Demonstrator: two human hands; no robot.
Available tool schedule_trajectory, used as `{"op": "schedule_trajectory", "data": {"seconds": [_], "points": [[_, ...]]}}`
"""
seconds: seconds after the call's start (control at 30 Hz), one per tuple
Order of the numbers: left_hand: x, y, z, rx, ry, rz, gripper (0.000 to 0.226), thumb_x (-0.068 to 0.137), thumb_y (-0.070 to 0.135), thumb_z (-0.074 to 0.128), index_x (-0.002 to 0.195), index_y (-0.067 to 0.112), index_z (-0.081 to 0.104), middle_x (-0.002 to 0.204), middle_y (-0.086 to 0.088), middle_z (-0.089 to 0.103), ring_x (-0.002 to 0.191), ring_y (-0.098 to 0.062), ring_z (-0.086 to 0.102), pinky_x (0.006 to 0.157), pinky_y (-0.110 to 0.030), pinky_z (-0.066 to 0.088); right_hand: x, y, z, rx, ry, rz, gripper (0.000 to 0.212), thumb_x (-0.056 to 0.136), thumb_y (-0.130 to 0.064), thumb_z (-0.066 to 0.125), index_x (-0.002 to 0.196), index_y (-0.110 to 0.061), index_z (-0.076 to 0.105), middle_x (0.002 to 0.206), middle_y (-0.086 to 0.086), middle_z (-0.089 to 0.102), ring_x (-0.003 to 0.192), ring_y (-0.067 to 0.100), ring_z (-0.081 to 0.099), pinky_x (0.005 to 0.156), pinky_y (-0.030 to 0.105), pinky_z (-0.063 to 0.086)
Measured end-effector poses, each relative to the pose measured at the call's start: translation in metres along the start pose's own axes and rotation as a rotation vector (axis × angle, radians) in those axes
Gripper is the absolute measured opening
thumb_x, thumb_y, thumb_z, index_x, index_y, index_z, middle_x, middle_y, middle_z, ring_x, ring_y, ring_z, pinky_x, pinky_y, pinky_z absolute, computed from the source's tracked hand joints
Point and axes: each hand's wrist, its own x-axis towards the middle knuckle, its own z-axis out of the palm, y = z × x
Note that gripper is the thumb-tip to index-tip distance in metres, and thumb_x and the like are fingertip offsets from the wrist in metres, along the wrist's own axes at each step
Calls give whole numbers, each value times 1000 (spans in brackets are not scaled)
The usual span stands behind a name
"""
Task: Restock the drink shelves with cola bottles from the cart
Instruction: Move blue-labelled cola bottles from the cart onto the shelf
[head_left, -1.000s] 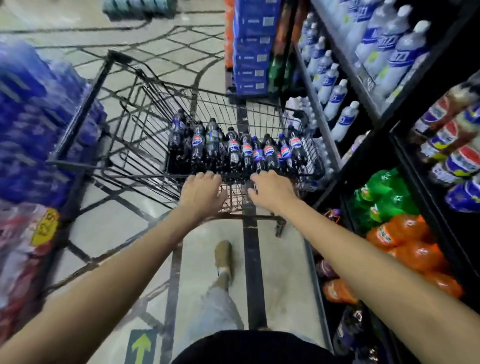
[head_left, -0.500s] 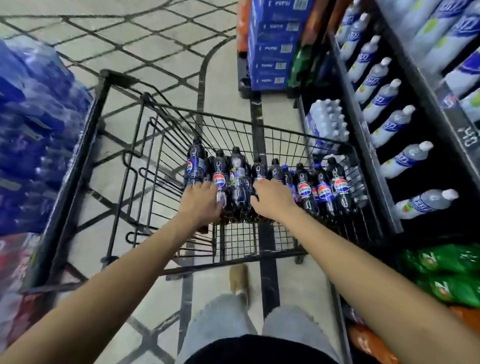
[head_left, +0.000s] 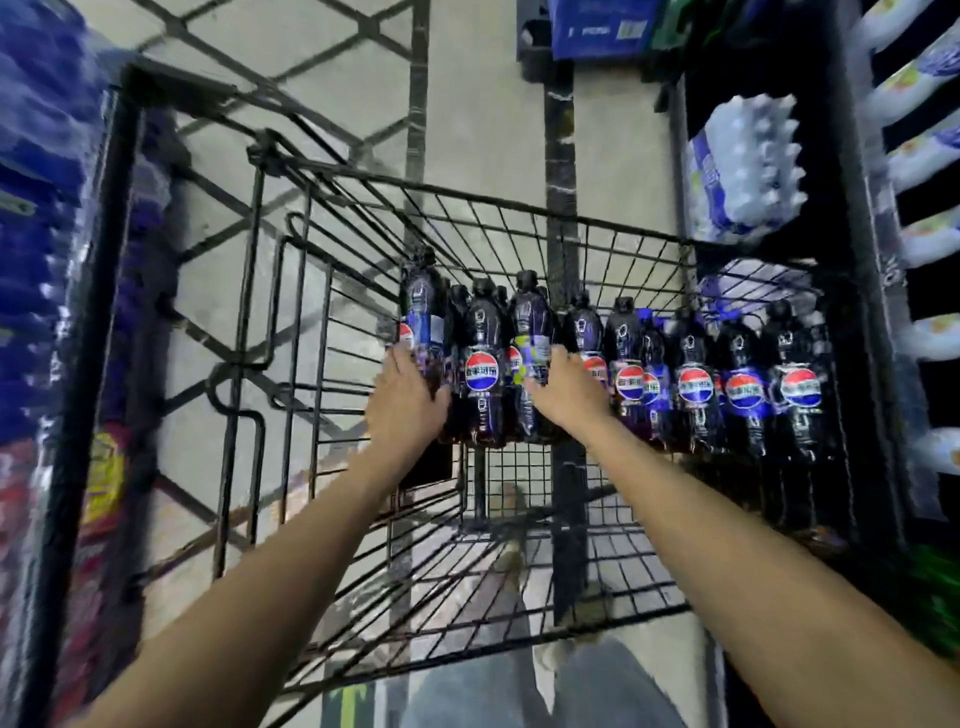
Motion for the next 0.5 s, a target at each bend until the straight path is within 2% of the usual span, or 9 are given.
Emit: {"op": "schedule_trajectory", "data": {"seconds": [0.1,0.27,0.37,0.5], "points": [[12,2,5,-154,17,-55,83,92,38,59,149,-2,14,151,-21,28,136,-36,31,111,-46,32,19,0,15,182,-45,129,64,95,-39,57,142,-3,31,137,16,46,122,34,48,96,49,46],[32,6,8,-230,69,-155,81,87,39,65,146,0,25,140,-21,41,129,-37,39,107,-45,34,39,-2,34,374,-2,228,82,88,-45,66,145,-1,27,142,16,43,125,35,48,98,46,45],[38,9,8,-293,63,-247,77,81,42,69,141,10,33,134,-14,45,122,-34,47,97,-48,43,46,-3,39,402,33,264,76,82,-43,72,136,0,37,136,16,49,118,35,52,94,43,47],[40,10,7,-354,79,-240,73,78,34,73,136,7,39,129,-14,47,120,-32,45,97,-45,43,49,3,39,508,-10,284,66,82,-38,72,131,-4,43,126,12,53,112,30,55,85,33,44]]}}
